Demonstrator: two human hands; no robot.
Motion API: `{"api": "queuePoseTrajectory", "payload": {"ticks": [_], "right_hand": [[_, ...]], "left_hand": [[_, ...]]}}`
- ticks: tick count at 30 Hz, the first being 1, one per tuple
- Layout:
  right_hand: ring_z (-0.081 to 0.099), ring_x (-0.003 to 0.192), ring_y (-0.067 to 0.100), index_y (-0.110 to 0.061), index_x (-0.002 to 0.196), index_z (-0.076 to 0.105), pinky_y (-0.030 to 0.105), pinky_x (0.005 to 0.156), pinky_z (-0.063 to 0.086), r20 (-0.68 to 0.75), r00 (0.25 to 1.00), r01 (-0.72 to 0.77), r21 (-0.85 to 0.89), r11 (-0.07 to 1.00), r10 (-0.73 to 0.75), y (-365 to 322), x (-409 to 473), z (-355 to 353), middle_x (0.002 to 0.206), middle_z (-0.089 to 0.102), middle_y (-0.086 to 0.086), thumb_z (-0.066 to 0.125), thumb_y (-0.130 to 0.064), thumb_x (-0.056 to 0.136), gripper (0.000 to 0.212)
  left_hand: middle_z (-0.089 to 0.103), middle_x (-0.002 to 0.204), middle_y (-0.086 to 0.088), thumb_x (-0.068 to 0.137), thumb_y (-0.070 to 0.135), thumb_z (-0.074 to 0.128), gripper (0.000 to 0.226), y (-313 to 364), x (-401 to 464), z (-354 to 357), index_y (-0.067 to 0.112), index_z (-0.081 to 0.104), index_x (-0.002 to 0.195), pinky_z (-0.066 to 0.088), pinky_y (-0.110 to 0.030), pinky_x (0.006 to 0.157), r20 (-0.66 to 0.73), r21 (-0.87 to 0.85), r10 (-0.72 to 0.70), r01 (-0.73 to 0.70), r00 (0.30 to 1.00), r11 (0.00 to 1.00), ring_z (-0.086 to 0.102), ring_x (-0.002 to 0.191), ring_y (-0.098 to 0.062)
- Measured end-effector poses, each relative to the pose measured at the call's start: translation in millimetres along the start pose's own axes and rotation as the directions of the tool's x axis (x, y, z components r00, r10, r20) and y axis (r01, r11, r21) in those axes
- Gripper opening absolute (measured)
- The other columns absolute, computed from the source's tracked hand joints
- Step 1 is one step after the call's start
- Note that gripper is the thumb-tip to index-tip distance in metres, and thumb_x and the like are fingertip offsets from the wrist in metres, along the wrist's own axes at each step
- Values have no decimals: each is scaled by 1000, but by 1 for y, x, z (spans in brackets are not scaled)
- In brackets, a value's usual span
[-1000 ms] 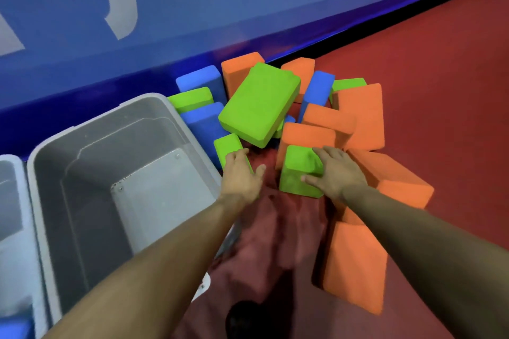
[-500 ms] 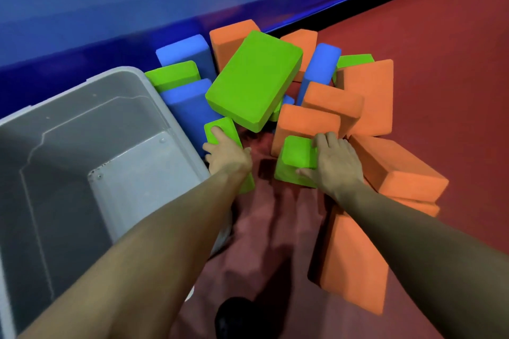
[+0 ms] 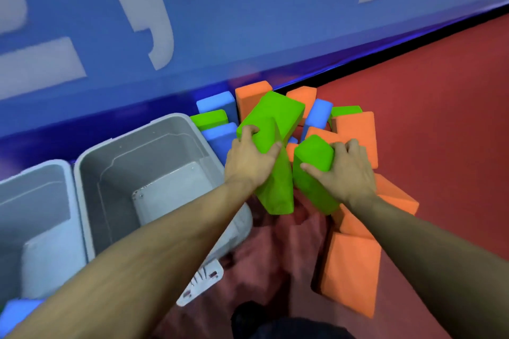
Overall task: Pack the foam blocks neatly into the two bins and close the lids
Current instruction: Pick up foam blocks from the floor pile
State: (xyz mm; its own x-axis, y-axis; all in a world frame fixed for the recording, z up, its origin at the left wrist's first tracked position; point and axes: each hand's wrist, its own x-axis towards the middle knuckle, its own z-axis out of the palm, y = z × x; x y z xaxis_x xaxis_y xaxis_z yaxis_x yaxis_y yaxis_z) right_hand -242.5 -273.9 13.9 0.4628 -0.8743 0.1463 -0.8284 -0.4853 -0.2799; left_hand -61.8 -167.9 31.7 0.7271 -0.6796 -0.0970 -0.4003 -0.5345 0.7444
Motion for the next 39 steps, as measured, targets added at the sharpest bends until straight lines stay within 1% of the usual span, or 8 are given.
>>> {"api": "queuePoseTrajectory", "payload": {"ticks": [4,10,18,21,26,30,34,39], "right_hand": [[48,106,36,-12,120,59,48,92,46,-106,992,83,93,992,-73,-56,-15,-39,111,51,14,57,-84,69,88],[48,113,33,-16,121,58,45,100,41,-157,970,218,238,947,-184,-180,-49,-61,114,51,11,62,-82,68,85],[45,115,27,-26,127,55,42,97,42,-77,920,380,424,822,-385,-376,-129,-20,115,50,4,64,-80,70,79],[45,113,24,-28,129,53,41,93,46,-28,893,406,477,779,-448,-431,-163,9,113,46,-1,63,-81,71,79],[45,108,21,-30,129,53,39,89,48,-43,838,499,462,733,-544,-495,-208,59,112,45,-4,61,-84,69,81],[50,102,21,-25,120,58,38,88,48,-120,708,677,397,620,-696,-539,-222,88,106,47,-2,62,-82,69,77],[50,109,21,-23,124,55,37,90,48,3,776,542,510,668,-631,-552,-228,130,112,47,-2,67,-78,68,79],[53,105,28,-22,124,57,41,88,49,170,778,506,401,764,-604,-527,-233,197,112,51,3,73,-72,68,77]], "left_hand": [[58,132,-7,87,60,67,59,3,-28,-85,33,45,135,47,-39,97,-118,-2,118,-119,986,993,57,121,-29],[57,136,-5,90,57,65,58,-44,-68,-224,32,44,138,40,-35,89,-314,12,84,-85,946,996,57,121,-29],[55,136,-6,91,54,65,58,-196,-143,-378,30,43,139,41,-35,91,-540,42,-28,60,841,997,54,122,-25],[56,137,-6,91,52,67,59,-261,-163,-415,27,43,139,43,-40,98,-589,37,-85,131,804,991,54,123,-26],[52,141,-8,88,50,71,70,-359,-179,-441,21,41,144,43,-46,107,-634,-15,-190,234,749,972,51,128,-28],[49,147,-6,88,47,73,73,-422,-178,-435,19,40,147,40,-44,111,-655,11,-217,297,724,955,48,133,-26],[44,151,-5,89,38,75,76,-462,-166,-420,16,37,151,34,-36,116,-664,-32,-240,294,708,955,42,139,-23],[36,156,-8,90,26,76,82,-497,-153,-389,15,28,156,25,-32,119,-568,-32,-251,284,784,958,34,144,-24]]}}
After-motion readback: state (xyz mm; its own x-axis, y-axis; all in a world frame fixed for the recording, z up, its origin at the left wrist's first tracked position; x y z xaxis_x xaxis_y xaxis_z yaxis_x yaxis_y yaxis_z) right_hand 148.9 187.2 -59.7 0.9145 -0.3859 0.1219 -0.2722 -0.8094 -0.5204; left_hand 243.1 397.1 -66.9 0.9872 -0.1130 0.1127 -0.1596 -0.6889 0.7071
